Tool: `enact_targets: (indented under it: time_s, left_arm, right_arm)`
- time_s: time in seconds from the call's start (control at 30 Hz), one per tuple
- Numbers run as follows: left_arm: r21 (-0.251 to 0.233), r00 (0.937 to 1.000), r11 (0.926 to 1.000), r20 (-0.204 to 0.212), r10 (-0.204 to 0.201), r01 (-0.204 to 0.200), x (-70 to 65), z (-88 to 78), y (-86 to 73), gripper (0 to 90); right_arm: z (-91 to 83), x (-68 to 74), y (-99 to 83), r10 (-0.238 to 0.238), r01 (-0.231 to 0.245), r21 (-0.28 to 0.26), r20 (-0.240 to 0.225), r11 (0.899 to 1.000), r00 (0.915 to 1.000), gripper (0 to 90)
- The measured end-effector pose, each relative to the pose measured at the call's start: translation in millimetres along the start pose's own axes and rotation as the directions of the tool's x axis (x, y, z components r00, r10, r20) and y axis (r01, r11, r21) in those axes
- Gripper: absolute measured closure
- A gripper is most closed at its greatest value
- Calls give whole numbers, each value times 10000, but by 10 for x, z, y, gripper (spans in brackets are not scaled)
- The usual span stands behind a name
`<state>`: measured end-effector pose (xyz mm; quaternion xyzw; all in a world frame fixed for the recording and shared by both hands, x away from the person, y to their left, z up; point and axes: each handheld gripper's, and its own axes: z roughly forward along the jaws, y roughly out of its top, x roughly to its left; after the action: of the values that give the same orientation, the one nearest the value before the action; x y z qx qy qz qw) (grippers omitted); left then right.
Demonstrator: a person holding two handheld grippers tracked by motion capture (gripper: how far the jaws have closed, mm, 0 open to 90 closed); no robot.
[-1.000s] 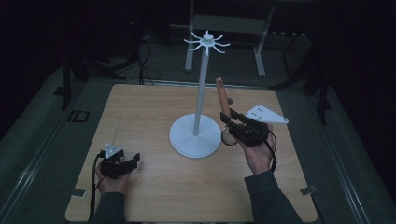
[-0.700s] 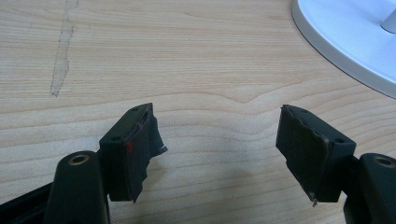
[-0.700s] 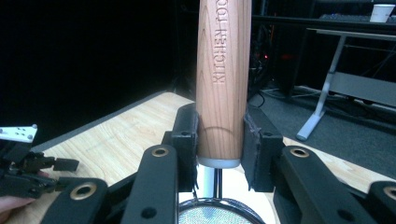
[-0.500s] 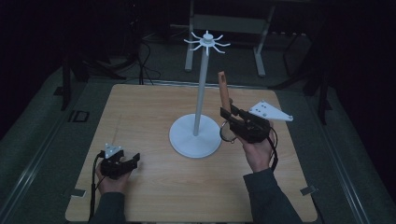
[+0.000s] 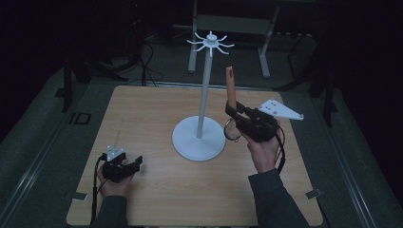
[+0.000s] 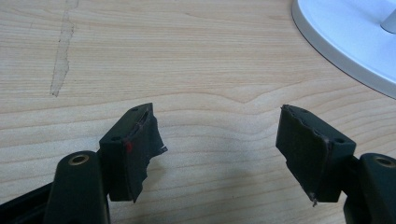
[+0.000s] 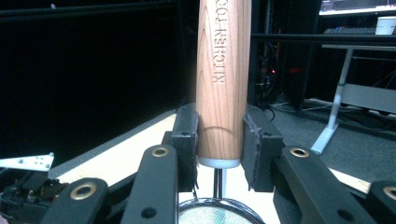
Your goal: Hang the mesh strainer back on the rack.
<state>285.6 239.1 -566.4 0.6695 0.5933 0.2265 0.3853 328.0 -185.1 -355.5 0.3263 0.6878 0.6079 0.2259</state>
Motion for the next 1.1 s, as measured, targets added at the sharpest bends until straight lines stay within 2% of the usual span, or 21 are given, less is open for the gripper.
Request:
enact_targets:
  time_s: [0.4,0.73,1.1]
  left_arm:
    - [1,10000,10000,10,-14,14,1,0,0,291]
    - [3,10000,10000,8,-18,18,1,1,0,291]
    - [5,10000,10000,12,-5,5,3,0,0,291]
  right_arm:
    - [15,-45,93,387,-405,-365,-495,9985,9980,692]
    - [49,-115,142,945,-1025,-622,-1203,9928,9882,692]
    - [89,-152,247,1208,-1385,-916,-1759,9861,9770,692]
